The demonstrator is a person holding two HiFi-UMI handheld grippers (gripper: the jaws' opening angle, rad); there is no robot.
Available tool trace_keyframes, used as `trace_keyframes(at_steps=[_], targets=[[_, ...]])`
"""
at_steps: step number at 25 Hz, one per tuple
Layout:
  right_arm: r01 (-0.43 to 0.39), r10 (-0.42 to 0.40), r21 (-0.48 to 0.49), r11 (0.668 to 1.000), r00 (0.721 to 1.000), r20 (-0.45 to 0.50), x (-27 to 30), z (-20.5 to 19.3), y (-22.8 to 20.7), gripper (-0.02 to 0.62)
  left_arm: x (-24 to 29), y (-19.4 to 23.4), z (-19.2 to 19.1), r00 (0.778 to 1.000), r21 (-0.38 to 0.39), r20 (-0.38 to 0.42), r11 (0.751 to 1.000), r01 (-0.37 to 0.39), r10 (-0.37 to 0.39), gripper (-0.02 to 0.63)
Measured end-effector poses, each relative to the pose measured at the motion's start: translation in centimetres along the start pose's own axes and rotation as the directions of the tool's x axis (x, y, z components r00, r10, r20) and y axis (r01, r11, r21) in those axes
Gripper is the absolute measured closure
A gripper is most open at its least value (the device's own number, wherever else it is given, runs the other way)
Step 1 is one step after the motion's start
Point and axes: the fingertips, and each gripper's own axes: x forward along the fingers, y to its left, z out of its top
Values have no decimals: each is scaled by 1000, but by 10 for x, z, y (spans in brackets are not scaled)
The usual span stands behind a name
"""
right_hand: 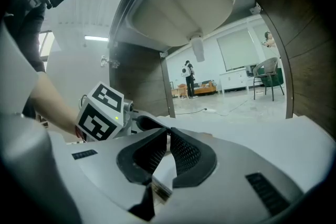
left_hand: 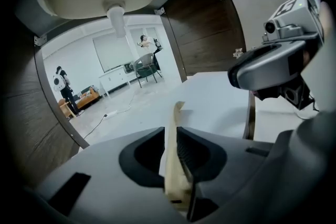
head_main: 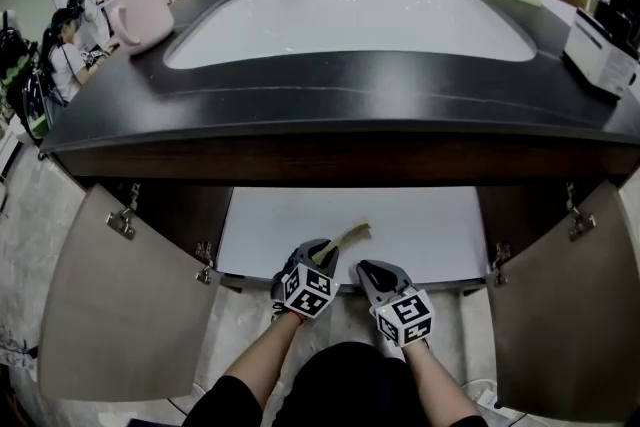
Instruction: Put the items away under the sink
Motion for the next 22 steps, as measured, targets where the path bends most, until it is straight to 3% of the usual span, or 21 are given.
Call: trace_keyframes(at_steps=[3, 8, 10, 13, 18, 22], targets=[[10, -10, 3, 1000, 1000, -4, -3, -1, -3, 555, -3, 3, 1, 1000, 1, 5, 1000, -14, 14, 468], [23, -23, 9, 1000, 1000, -2, -5, 0, -2, 555, -22, 1, 7, 998, -10, 62, 1000, -25, 26, 460], [22, -23, 6, 1000, 1000, 4, -5, 2, 1, 555, -32, -2, 11, 994, -24, 104, 999, -25, 27, 474], [22, -22, -2, 1000, 1000, 16, -5, 7, 6, 555, -47, -4, 21, 983, -64, 178, 998, -27, 38, 565], [32, -31, -14, 999, 998, 54, -10, 20, 17, 557, -76, -13, 34, 953, -226, 300, 974, 33, 38, 589], [5, 0, -75, 997, 998, 70, -23, 38, 36, 557, -106, -26, 52, 914, -276, 404, 958, 81, 40, 597]])
